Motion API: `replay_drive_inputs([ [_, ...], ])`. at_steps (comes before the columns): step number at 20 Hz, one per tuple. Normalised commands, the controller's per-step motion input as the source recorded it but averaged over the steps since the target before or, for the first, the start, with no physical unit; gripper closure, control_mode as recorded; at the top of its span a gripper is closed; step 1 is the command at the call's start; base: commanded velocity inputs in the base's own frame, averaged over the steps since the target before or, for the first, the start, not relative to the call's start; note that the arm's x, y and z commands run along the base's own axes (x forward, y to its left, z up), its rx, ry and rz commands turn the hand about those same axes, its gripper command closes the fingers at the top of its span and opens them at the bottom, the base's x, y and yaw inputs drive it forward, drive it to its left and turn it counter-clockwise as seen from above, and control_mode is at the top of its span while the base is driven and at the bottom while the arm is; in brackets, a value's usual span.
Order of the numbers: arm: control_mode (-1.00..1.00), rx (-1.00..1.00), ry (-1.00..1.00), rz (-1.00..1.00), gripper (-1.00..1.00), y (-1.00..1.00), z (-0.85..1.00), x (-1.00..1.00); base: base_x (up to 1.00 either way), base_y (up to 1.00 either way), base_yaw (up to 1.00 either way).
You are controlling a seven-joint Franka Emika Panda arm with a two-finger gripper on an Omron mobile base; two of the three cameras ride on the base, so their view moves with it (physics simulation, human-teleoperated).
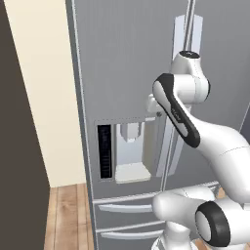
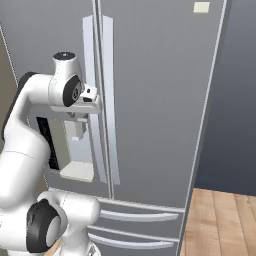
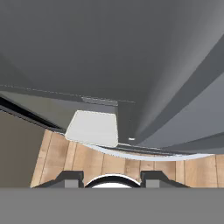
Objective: Navigate to the stove.
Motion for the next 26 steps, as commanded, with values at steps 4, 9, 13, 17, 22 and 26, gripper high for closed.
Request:
replay_drive_inputs([
  [4,1.0,0.0,0.0,0.0,-1.0,0.0,0.0,0.0,-0.08,0.0,0.0],
  [9,1.0,0.0,0.0,0.0,-1.0,0.0,0.0,0.0,-0.88,-0.12,0.01],
  [13,1.0,0.0,0.0,0.0,-1.0,0.0,0.0,0.0,-1.0,-0.06,0.03],
  [17,1.0,0.0,0.0,0.0,-1.0,0.0,0.0,0.0,-1.0,-0.08,0.01],
  [22,1.0,0.0,0.0,0.0,-1.0,0.0,0.0,0.0,-0.5,-0.09,-0.36],
  [26,1.0,0.0,0.0,0.0,-1.0,0.0,0.0,0.0,0.0,0.09,-0.9],
])
